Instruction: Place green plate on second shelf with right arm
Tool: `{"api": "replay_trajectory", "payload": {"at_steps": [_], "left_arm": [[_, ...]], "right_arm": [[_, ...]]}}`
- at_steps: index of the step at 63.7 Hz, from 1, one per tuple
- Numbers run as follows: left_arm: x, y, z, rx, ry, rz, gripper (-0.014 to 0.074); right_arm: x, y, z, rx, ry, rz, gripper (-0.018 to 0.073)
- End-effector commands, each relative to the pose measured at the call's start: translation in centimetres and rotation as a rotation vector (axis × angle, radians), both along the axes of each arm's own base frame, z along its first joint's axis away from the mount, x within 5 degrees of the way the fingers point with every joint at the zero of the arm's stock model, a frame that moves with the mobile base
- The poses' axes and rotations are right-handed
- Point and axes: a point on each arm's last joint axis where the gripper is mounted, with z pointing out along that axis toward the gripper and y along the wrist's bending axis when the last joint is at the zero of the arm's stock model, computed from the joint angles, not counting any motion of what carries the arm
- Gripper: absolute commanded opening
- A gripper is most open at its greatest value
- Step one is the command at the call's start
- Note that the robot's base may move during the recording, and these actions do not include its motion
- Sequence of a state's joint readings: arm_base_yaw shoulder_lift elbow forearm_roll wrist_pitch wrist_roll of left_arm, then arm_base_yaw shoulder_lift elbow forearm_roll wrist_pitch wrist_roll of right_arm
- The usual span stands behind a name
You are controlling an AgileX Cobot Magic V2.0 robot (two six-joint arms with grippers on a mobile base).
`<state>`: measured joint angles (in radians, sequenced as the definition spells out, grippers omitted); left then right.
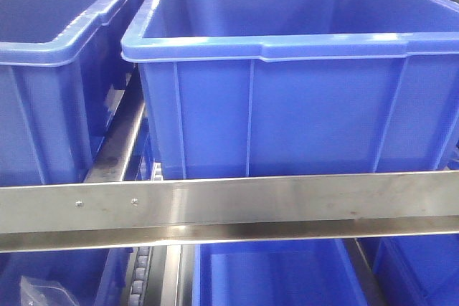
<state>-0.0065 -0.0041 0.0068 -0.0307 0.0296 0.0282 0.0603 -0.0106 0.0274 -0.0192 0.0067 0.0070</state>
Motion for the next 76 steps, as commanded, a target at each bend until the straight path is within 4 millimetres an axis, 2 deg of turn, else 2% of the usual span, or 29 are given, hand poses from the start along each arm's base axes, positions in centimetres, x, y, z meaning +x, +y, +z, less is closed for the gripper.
{"api": "replay_trajectory", "payload": {"at_steps": [1,23,38,76], "left_arm": [[-0.02,0.01,-0.45,-0.006,-0.066,0.0,0.013],[-0.02,0.01,-0.45,-0.006,-0.066,0.0,0.013],[-0.02,0.01,-0.45,-0.006,-0.066,0.0,0.013],[-0.02,0.01,-0.45,-0.006,-0.066,0.0,0.013]], "right_arm": [[-0.34,-0.01,1.44,0.0,-0.119,0.0,0.0048],[-0.34,-0.04,1.45,0.035,-0.118,0.001,0.0048],[-0.51,-0.09,2.2,0.048,-0.201,0.0,0.0048],[-0.51,-0.09,2.21,0.049,-0.202,0.0,0.0048]]}}
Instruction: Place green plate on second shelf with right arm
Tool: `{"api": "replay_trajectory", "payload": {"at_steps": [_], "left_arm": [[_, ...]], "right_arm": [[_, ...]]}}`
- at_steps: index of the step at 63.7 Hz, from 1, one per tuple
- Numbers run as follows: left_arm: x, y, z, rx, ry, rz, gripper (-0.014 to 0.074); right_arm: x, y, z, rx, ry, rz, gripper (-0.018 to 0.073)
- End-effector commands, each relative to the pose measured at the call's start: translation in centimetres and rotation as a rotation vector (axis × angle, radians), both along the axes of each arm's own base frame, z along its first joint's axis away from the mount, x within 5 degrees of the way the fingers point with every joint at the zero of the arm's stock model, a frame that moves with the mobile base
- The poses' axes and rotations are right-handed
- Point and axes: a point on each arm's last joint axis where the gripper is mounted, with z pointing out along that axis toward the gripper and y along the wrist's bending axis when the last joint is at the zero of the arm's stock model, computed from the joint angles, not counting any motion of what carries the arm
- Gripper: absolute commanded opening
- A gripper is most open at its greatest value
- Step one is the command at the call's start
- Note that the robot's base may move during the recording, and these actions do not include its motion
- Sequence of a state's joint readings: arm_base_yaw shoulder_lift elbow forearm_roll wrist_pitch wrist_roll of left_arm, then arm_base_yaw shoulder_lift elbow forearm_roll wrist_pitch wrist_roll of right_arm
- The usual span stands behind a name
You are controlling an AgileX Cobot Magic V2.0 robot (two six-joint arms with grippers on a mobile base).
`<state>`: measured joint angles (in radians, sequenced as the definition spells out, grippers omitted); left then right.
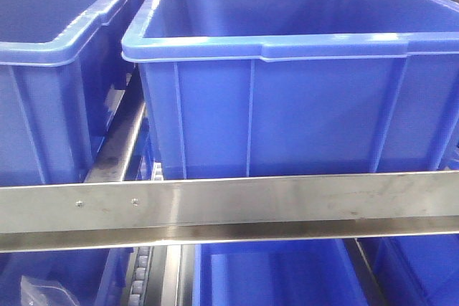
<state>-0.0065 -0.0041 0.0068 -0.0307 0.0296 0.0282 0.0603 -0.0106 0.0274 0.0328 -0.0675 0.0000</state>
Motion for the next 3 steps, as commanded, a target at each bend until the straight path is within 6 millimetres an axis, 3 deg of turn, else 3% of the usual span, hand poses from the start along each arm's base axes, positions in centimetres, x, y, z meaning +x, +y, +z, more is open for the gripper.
{"api": "replay_trajectory", "payload": {"at_steps": [1,3], "left_arm": [[-0.02,0.01,-0.45,-0.006,-0.066,0.0,0.013],[-0.02,0.01,-0.45,-0.006,-0.066,0.0,0.013]], "right_arm": [[-0.45,-0.06,1.53,0.0,-0.131,-0.006,0.0048],[-0.45,-0.06,1.53,0.0,-0.131,-0.006,0.0048]]}}
